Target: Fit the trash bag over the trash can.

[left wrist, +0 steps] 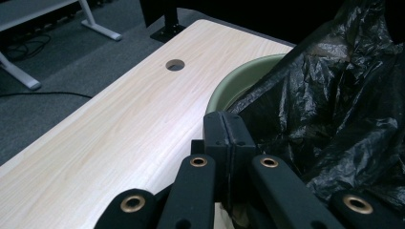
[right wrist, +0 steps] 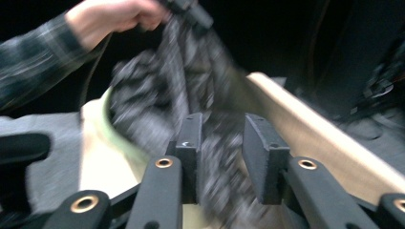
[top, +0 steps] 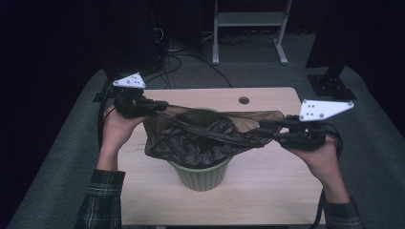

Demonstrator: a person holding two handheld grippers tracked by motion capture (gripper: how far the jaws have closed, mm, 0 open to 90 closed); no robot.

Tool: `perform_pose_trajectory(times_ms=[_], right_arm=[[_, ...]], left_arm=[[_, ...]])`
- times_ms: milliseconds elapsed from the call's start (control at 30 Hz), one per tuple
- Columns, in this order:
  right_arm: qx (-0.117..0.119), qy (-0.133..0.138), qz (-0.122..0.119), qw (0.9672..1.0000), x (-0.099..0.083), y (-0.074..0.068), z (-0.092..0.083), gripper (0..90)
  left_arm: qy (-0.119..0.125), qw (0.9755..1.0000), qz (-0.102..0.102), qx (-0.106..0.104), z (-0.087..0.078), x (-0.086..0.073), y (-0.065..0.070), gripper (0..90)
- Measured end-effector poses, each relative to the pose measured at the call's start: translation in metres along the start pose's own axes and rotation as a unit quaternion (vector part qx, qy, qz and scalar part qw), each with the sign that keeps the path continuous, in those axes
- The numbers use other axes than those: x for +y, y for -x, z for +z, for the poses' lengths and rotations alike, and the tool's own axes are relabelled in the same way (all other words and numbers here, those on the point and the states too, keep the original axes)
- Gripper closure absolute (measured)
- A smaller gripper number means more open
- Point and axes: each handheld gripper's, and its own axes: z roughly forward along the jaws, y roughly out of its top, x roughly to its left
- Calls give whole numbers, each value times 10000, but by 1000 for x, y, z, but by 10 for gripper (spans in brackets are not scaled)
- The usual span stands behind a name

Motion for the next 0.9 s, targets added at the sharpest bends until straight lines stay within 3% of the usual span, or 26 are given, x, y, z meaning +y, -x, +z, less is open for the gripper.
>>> perform_pose_trajectory(times_ms=[100, 167, 300, 433, 600, 900], right_arm=[[-141, -6, -33, 9999, 14, 11, 11, 635], [-248, -102, 3, 9996, 19, 26, 28, 612], [-617, -202, -3, 9979, 22, 44, 52, 569], [-684, -394, 35, 9969, 21, 56, 72, 567], [-350, -676, 231, 9968, 14, 66, 90, 897], [-519, -773, 570, 9940, -5, 85, 125, 899]], left_arm=[[11, 10000, 3, 0, -1, 0, -1, 896], [42, 10000, -16, -4, -2, 0, -1, 896], [60, 10000, -24, -15, -3, -1, -3, 896], [50, 10000, -35, -25, -3, -2, -5, 896], [25, 10000, -46, 20, -1, -8, -8, 896], [-111, 9995, -211, 185, 8, -30, -20, 898]])
